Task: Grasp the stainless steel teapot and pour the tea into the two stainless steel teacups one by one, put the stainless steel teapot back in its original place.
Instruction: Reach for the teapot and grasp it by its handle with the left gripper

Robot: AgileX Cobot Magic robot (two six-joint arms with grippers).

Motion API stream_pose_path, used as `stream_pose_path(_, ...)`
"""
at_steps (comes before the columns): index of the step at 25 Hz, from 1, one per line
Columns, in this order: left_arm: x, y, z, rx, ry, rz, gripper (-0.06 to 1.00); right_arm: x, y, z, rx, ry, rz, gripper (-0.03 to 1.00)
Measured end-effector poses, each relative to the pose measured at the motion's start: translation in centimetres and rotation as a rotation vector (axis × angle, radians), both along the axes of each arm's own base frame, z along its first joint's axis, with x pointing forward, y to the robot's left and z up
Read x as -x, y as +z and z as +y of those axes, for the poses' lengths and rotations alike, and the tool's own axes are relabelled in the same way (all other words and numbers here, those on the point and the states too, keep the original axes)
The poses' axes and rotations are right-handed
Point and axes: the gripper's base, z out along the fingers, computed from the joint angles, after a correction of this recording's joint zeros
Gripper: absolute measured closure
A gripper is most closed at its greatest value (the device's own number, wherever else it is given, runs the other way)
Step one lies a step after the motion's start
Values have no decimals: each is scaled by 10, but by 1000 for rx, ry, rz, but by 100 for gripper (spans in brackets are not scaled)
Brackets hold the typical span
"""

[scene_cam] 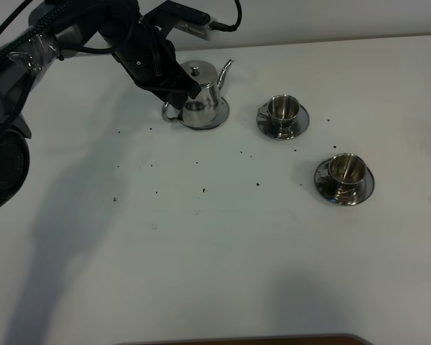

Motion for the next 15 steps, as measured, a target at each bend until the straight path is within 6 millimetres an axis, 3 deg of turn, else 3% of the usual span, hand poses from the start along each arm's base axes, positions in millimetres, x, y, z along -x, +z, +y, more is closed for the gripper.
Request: stream_pose_path(15, 0, 19, 2, -18, 7, 2, 69, 0, 0, 0, -1, 0, 0, 58)
